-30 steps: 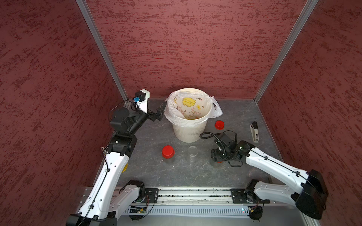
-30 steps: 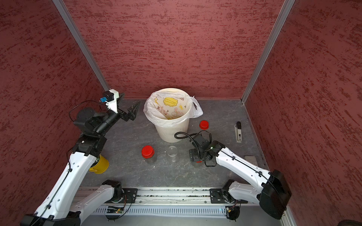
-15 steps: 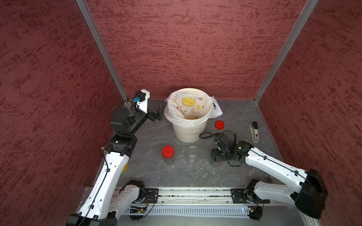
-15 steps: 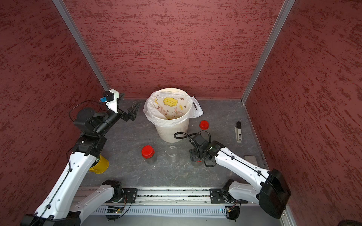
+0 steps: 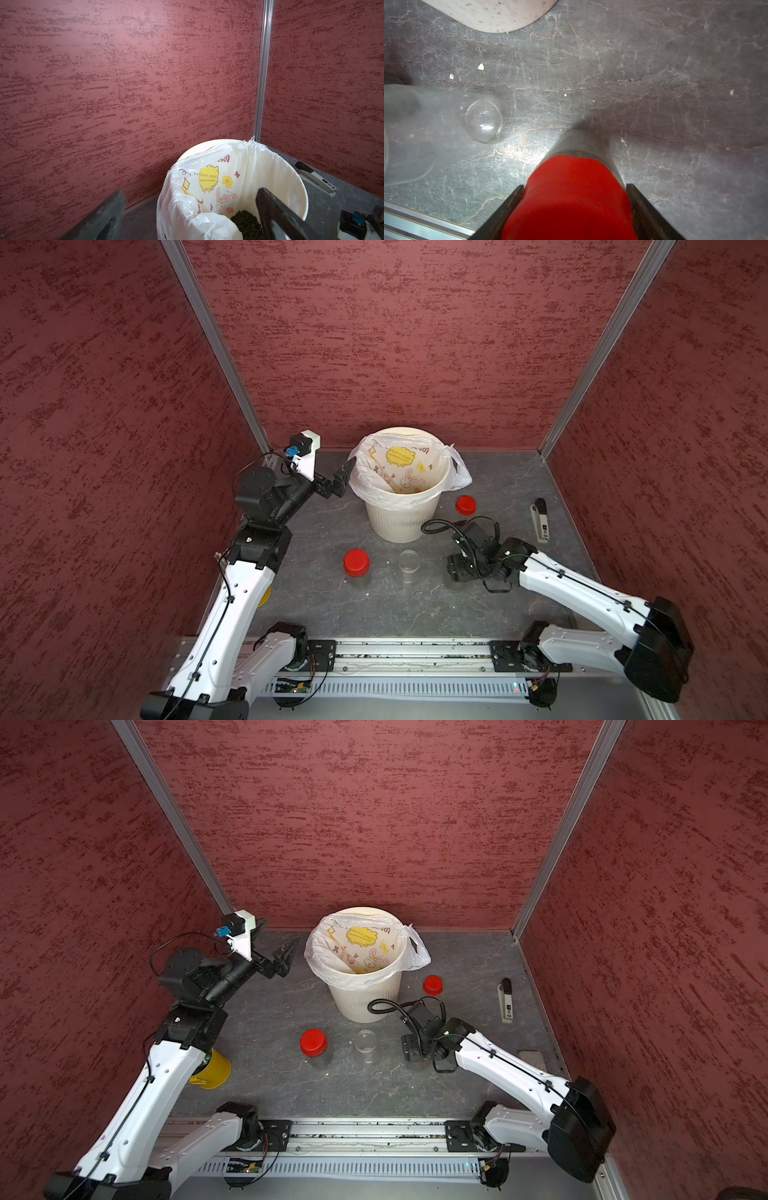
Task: Empty moldy tea leaves from jars
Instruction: Pick up the jar from the center of the board.
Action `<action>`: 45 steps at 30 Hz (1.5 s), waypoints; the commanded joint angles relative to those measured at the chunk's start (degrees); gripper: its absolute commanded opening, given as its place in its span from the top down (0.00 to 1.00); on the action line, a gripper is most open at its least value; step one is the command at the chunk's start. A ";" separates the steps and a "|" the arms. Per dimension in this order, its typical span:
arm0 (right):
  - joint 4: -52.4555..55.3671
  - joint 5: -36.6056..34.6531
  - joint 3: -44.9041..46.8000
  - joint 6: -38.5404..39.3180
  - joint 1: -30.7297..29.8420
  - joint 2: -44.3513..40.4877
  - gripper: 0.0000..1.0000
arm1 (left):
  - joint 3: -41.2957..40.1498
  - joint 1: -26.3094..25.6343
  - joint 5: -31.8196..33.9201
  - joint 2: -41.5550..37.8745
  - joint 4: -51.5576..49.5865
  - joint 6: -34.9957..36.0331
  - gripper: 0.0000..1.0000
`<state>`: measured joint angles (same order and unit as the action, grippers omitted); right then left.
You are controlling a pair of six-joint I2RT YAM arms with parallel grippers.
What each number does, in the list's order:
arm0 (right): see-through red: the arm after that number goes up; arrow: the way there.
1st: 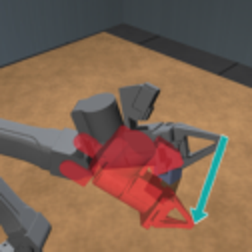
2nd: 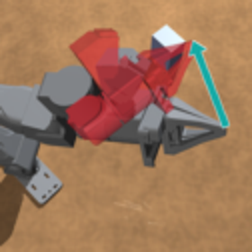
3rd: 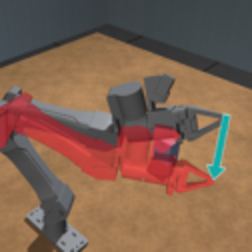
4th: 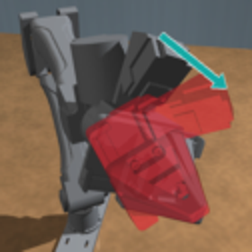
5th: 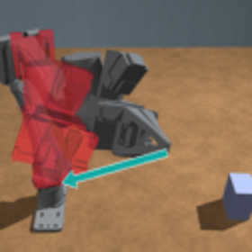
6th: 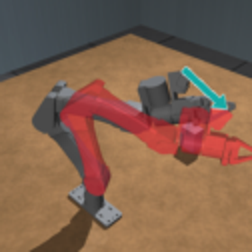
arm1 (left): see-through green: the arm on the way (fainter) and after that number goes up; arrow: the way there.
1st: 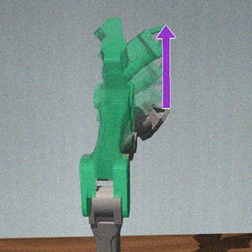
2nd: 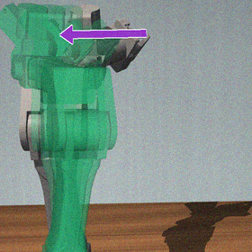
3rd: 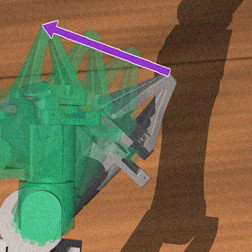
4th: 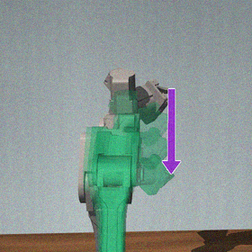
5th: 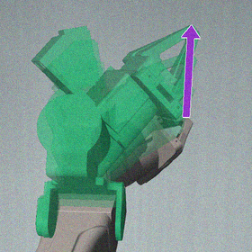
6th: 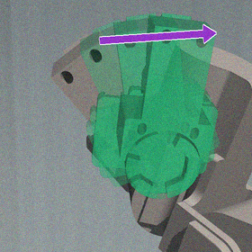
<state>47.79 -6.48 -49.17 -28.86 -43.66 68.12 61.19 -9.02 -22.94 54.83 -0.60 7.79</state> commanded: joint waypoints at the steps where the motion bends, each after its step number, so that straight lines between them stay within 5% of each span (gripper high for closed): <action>1: 0.59 -2.43 -4.54 0.90 0.30 -0.52 0.46 | 0.63 0.22 -2.38 -0.12 0.46 -0.75 0.00; 20: 14.06 -0.83 -36.84 11.01 0.33 3.08 0.54 | 7.03 -1.11 -35.48 4.60 -17.12 8.28 0.00; 26: 11.26 4.49 -43.09 14.12 0.33 5.93 0.57 | 8.70 -6.76 -30.24 6.27 -25.70 15.59 0.00; 45: 5.67 14.43 -50.10 20.41 -0.24 11.75 0.64 | 5.25 -12.30 -27.44 11.12 -26.20 20.96 0.00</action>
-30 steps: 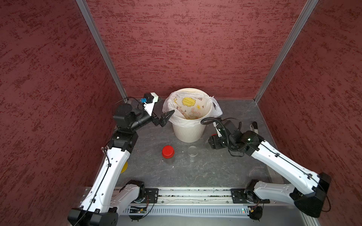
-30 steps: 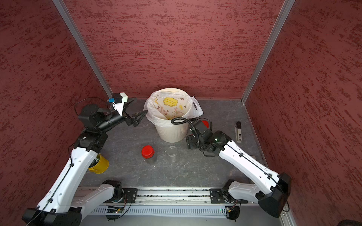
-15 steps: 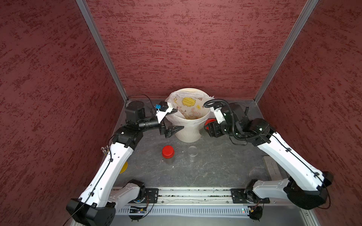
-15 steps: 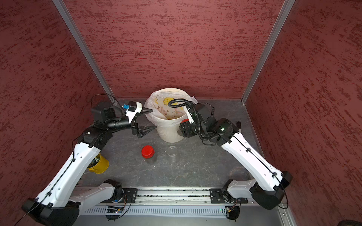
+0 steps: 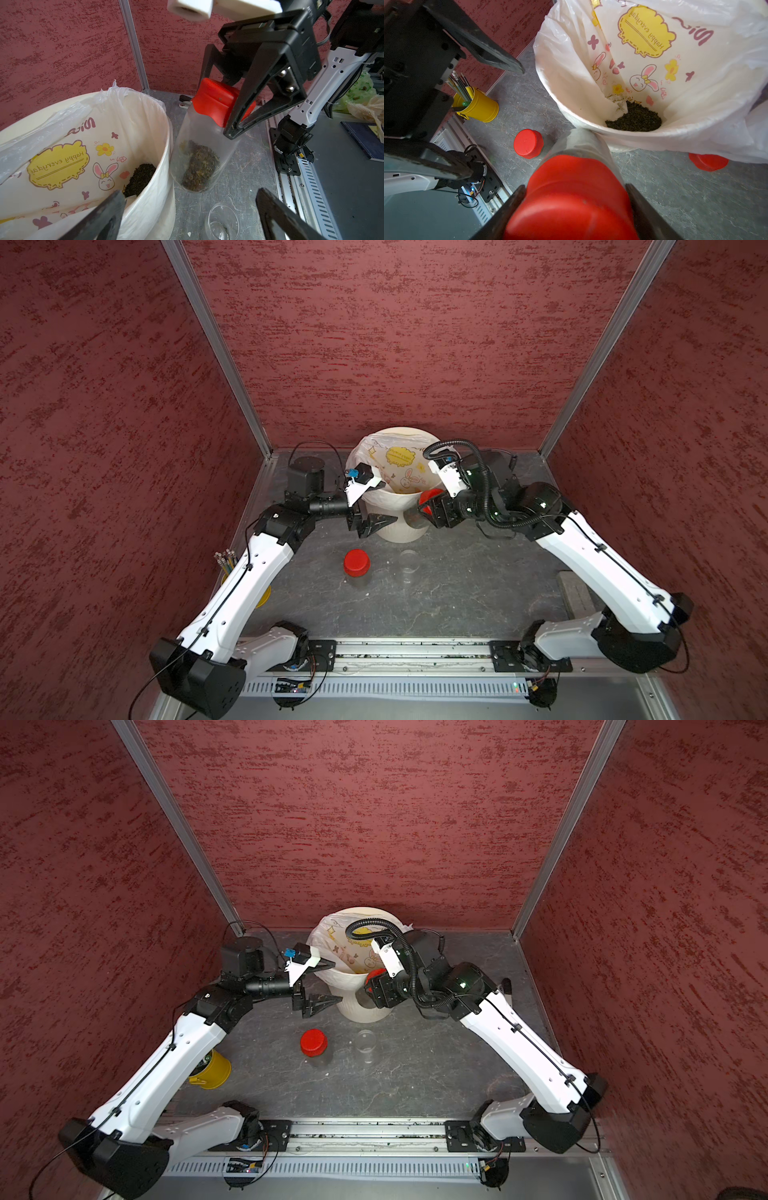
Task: Empty moldy tea leaves from jars
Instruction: Pick up the jar from the center of the board.
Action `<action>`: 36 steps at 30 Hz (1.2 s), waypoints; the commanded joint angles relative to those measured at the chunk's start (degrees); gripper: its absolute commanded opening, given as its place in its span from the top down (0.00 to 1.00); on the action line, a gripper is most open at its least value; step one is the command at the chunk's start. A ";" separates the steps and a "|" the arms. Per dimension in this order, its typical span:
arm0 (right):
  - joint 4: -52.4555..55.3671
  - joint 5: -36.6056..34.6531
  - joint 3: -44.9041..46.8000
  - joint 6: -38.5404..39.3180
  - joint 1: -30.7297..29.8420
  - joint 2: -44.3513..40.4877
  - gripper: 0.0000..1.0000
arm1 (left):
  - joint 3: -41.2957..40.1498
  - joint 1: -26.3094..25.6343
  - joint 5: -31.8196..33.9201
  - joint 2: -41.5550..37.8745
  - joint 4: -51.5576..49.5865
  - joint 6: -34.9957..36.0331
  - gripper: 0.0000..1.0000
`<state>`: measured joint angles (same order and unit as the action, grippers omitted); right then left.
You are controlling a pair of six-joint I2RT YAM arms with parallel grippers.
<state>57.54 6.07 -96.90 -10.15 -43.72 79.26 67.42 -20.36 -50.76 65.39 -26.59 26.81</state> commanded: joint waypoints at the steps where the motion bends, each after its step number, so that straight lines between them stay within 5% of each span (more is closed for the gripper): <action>1: -4.46 2.24 -2.71 1.89 -0.22 0.87 0.64 | -1.35 -1.37 0.85 0.53 0.18 2.16 0.00; 18: -5.86 8.53 -9.26 4.81 -0.83 6.69 0.68 | -6.32 -4.08 4.06 1.12 8.31 2.67 0.00; 36: -7.83 12.40 -9.95 4.71 -0.81 7.77 0.71 | -9.07 -4.03 4.22 -0.32 13.29 2.55 0.13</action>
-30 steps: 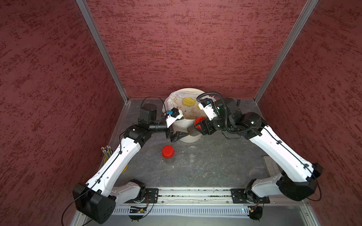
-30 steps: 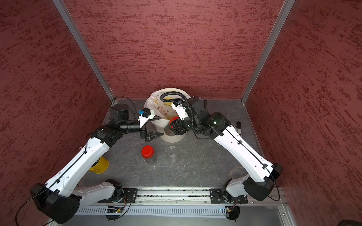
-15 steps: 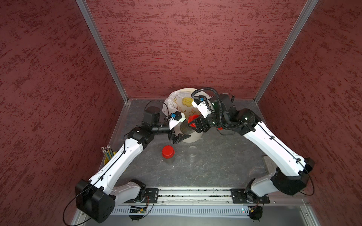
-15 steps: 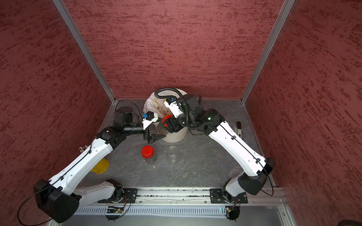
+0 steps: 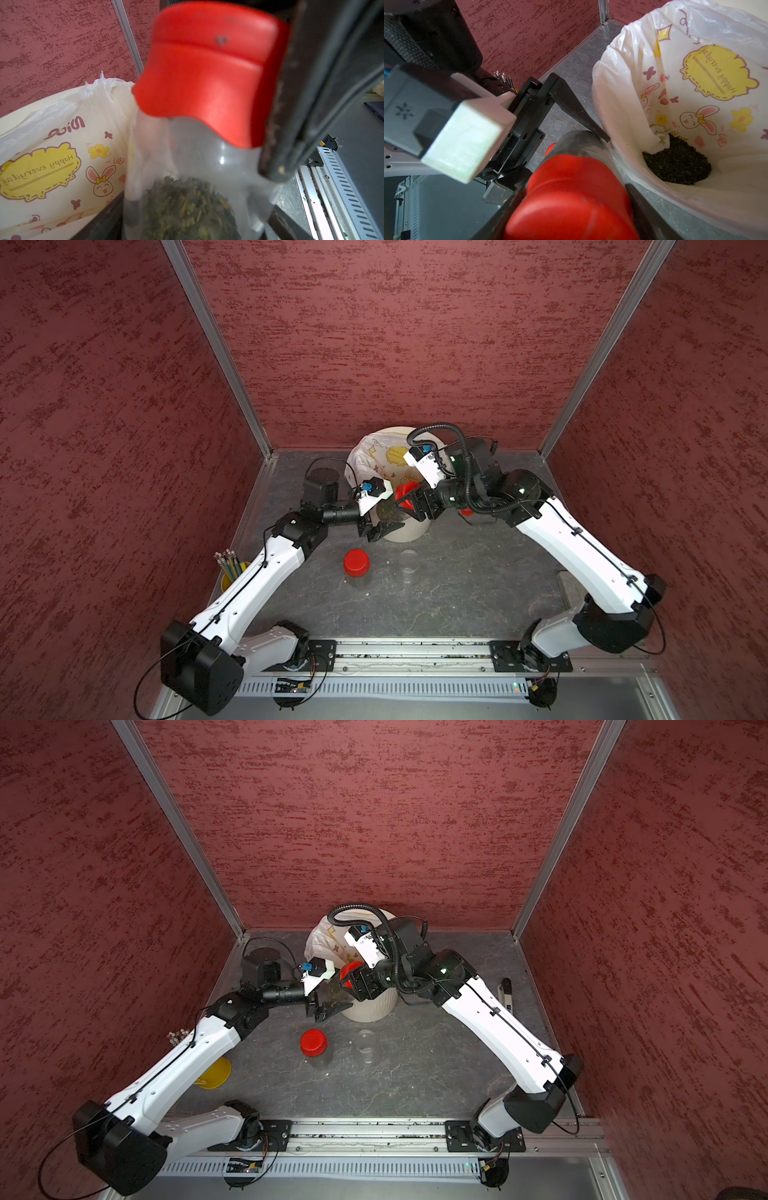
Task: Empty moldy tea leaves from jars
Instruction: Pick up the jar from the center of the board.
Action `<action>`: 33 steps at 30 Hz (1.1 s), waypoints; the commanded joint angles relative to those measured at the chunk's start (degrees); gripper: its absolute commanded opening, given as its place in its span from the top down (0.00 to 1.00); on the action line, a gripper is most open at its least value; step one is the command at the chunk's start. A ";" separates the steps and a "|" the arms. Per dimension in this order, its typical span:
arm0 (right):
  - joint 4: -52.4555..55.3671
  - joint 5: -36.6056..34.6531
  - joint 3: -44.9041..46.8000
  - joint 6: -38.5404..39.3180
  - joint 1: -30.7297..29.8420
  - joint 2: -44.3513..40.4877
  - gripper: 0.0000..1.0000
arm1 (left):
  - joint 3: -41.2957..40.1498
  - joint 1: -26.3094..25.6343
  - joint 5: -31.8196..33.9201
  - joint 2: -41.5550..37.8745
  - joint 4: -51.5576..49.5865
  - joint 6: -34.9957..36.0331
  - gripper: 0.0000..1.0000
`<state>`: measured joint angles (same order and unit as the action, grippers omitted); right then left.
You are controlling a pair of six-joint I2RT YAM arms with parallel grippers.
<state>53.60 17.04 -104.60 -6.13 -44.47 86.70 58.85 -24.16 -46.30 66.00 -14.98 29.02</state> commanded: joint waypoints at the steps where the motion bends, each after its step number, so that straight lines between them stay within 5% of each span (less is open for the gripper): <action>1: -3.88 1.42 -2.28 0.71 -0.09 0.35 0.71 | -0.51 -0.24 -0.28 -1.03 1.64 0.42 0.15; 22: -5.91 2.51 -2.28 0.33 -0.09 1.15 0.72 | -0.33 -0.07 -0.89 -1.65 0.73 1.35 0.30; 33: -5.44 1.35 -3.02 0.68 -0.08 1.55 0.48 | -0.07 0.43 -0.98 -2.28 -1.03 2.92 0.33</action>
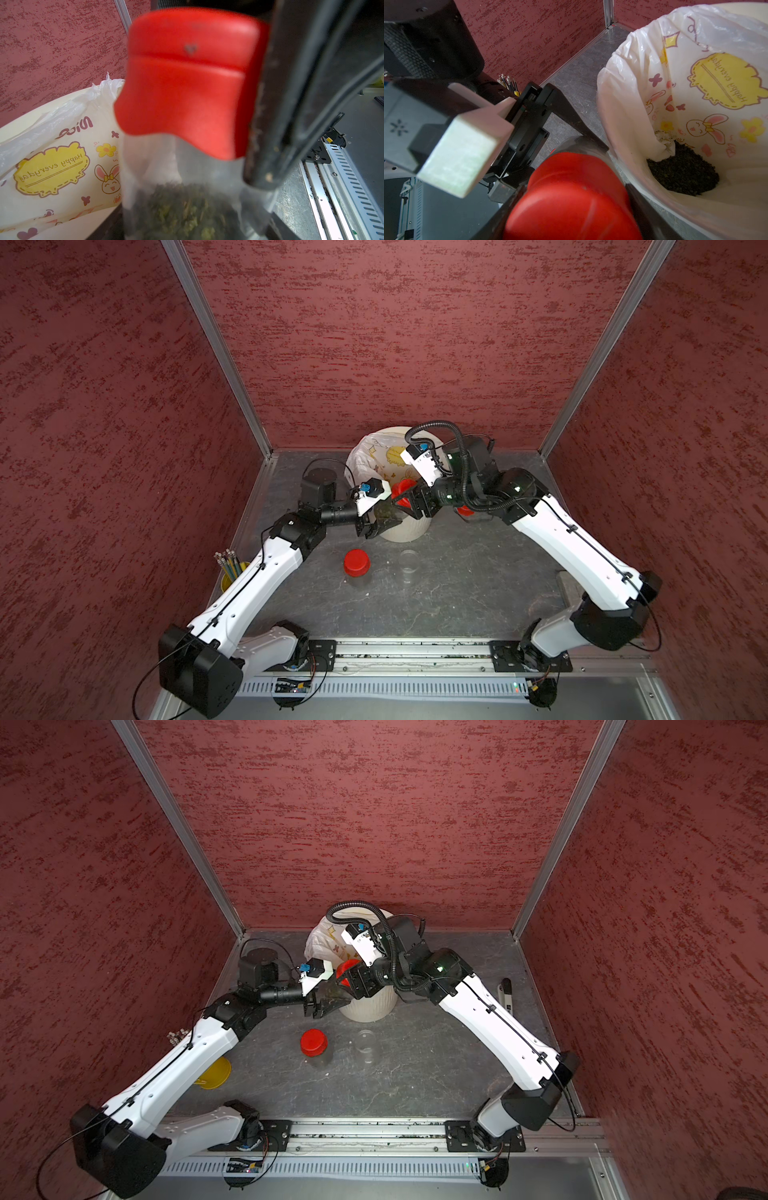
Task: Empty moldy tea leaves from jars
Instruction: Pick up the jar from the center of the board.
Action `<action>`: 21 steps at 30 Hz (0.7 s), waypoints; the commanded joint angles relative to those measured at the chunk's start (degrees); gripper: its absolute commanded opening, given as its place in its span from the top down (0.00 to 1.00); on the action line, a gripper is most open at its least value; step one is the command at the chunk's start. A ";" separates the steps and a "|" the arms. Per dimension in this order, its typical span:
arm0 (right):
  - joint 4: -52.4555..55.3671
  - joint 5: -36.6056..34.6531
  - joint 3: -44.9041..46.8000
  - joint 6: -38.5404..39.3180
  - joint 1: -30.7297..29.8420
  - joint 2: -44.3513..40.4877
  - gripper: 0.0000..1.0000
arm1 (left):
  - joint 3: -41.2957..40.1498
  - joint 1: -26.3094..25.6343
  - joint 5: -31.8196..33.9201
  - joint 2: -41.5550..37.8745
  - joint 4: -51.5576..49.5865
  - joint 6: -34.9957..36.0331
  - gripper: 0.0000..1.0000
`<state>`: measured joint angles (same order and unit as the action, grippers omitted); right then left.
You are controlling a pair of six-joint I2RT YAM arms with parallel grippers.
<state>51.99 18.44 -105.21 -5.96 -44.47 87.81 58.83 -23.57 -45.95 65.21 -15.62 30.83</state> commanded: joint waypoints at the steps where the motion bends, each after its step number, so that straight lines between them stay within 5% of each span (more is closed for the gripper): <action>1: -3.87 -0.04 -2.53 0.52 -0.07 0.56 0.46 | -0.03 -0.09 -1.33 -1.41 -0.48 1.11 0.33; 10: -4.00 -0.46 -3.11 0.86 -0.09 0.88 0.26 | 0.54 -0.07 -1.94 -1.22 -2.19 2.10 0.34; 21: -4.81 -1.25 -3.16 1.14 -0.08 0.78 0.17 | 0.92 -0.11 -1.77 -1.05 -3.27 2.69 0.35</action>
<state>49.98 18.00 -106.56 -5.52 -44.47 88.60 58.83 -23.51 -46.41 64.88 -18.50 32.27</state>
